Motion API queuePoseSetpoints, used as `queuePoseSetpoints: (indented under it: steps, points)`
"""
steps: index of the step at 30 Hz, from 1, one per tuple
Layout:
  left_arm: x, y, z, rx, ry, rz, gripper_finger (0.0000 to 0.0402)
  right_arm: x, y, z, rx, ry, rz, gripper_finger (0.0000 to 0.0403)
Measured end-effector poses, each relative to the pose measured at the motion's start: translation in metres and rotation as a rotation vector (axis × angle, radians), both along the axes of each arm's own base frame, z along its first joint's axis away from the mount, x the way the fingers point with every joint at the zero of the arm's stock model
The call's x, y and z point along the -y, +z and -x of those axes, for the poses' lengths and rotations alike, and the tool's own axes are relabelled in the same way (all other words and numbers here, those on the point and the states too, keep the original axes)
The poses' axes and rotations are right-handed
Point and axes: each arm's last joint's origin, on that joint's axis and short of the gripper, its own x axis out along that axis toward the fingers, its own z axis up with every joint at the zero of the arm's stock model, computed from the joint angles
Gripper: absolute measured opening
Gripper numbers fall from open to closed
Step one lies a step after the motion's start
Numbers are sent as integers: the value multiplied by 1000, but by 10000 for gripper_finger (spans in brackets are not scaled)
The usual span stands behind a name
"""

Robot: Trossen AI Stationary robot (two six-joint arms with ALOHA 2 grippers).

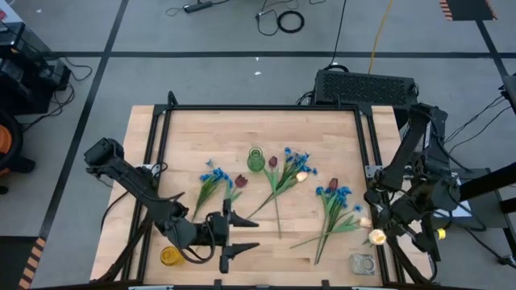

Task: Sort flowers into vase by color
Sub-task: Put the middle left yellow flower into the transparent vase

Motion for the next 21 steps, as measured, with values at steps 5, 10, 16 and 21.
queuePoseSetpoints:
  steps: [5, 10, 16, 21]
  points:
    - [12, -13, -8, 34, -10, 28, 239, -13, -7, 1, -61, -62, -22, 0]
    - [15, -15, -12, 89, -8, 74, 239, -29, -16, 5, -129, -105, -51, 0]
    - [17, -16, -12, 109, -6, 92, 239, -40, -19, 15, -112, -159, -60, 0]
    - [17, -15, -12, 109, 10, 91, 239, -41, -16, 21, -65, -257, -106, 0]
